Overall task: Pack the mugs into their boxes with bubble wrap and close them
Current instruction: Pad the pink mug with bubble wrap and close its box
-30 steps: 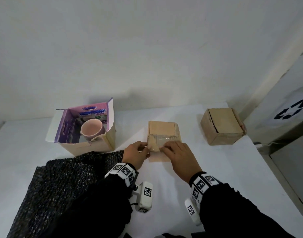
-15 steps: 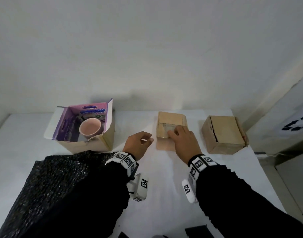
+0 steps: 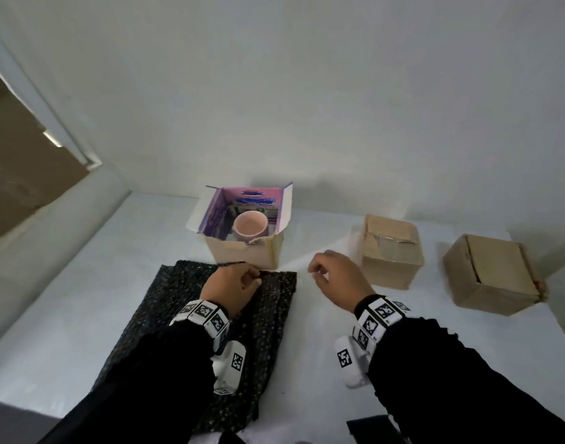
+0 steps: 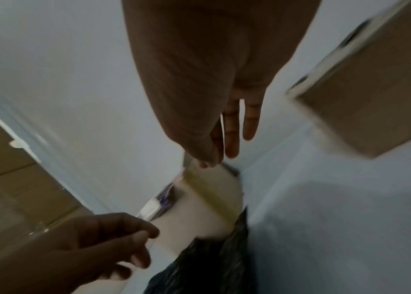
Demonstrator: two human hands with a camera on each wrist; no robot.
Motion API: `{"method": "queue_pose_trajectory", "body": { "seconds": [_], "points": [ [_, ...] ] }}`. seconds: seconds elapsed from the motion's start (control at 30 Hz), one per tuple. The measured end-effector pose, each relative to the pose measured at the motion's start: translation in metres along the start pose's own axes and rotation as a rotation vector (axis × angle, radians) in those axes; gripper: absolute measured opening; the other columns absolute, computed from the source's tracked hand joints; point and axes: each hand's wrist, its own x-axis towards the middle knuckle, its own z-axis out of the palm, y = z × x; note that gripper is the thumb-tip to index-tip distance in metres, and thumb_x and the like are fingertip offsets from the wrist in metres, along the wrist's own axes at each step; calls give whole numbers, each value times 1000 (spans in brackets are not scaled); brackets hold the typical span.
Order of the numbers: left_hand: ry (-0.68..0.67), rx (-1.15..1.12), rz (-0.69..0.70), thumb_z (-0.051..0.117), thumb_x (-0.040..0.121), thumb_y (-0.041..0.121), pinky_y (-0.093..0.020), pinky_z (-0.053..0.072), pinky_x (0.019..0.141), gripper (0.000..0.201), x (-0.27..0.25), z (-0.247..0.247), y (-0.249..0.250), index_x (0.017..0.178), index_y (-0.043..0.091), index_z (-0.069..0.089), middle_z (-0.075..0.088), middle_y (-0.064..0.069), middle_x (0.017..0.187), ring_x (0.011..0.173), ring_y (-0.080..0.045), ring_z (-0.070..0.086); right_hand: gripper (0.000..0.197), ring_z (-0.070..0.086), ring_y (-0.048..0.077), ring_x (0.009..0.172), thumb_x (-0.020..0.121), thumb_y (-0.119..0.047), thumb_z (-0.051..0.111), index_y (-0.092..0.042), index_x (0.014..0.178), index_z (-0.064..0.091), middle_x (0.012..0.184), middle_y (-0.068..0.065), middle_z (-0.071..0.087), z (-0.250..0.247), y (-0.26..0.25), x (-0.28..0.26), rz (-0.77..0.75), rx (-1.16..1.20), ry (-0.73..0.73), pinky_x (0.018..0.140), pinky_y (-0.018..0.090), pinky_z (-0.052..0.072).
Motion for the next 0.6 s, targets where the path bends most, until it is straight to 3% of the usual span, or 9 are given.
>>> {"method": "queue_pose_trajectory", "body": {
  "seconds": [0.1, 0.2, 0.27, 0.37, 0.47, 0.6],
  "points": [
    [-141, 281, -144, 58, 86, 50, -33, 53, 79, 24, -21, -19, -48, 96, 31, 67, 68, 3, 98, 94, -20, 64, 12, 60, 15, 84, 84, -17, 60, -24, 92, 66, 92, -3, 63, 48, -49, 4, -73, 114, -122, 79, 37, 50],
    [-244, 400, -205, 60, 83, 57, -39, 52, 87, 36, -43, -32, -98, 106, 30, 62, 59, 0, 115, 108, -24, 56, 15, 59, 15, 94, 86, -24, 61, -25, 101, 65, 100, -3, 62, 95, -87, 1, -95, 120, -238, 85, 36, 49],
    [-345, 409, -230, 65, 73, 65, -42, 47, 95, 63, -55, -33, -131, 124, 30, 53, 47, -3, 128, 119, -28, 48, 27, 49, 19, 110, 89, -33, 60, -27, 115, 59, 115, -2, 55, 122, -106, -1, -94, 57, -297, 94, 35, 44],
    [-507, 362, -178, 74, 65, 65, -42, 40, 106, 96, -69, -26, -162, 144, 31, 32, 29, -4, 144, 131, -32, 36, 55, 37, 25, 124, 88, -60, 49, -34, 136, 40, 135, -1, 41, 156, -122, -6, -24, -143, -371, 100, 45, 39],
    [-431, 359, -59, 77, 68, 55, -40, 40, 105, 90, -76, -19, -177, 144, 36, 32, 26, 0, 143, 131, -28, 31, 64, 32, 26, 127, 82, -74, 43, -38, 135, 38, 137, -3, 37, 179, -128, -15, 90, -335, -385, 100, 49, 32],
    [-323, 249, 13, 73, 77, 46, -37, 43, 98, 47, -73, -17, -195, 119, 36, 56, 40, 6, 130, 121, -21, 41, 27, 38, 21, 117, 84, -54, 58, -35, 103, 55, 121, -9, 43, 197, -132, -24, 126, -315, -169, 97, 43, 31]
  ]
}}
